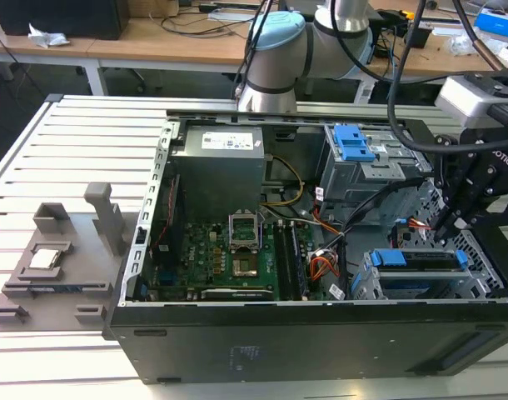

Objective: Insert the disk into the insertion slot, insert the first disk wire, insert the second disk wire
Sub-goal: 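Insert the first disk wire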

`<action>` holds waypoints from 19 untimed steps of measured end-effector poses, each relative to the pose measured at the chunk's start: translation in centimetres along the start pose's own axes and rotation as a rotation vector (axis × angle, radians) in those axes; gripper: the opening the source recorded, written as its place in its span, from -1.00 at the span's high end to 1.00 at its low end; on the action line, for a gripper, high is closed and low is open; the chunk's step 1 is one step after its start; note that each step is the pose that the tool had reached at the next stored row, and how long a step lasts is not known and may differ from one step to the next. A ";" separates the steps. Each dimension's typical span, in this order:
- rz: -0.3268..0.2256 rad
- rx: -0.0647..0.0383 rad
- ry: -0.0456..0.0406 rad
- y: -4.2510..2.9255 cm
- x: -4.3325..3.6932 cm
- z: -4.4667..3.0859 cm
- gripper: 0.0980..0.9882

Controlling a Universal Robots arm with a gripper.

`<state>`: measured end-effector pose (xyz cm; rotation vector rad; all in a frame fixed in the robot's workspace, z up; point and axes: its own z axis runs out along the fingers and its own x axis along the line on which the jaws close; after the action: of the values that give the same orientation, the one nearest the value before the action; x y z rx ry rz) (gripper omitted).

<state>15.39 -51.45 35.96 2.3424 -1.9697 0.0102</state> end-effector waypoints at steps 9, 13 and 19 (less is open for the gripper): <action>0.164 -0.009 -0.0096 0.15 0.17 0.43 0.84; 0.230 -0.013 -0.0133 0.15 0.17 0.46 0.84; 0.341 -0.020 -0.0198 0.14 0.17 0.51 0.84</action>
<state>15.26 -51.68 35.46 1.9730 -2.3398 -0.0112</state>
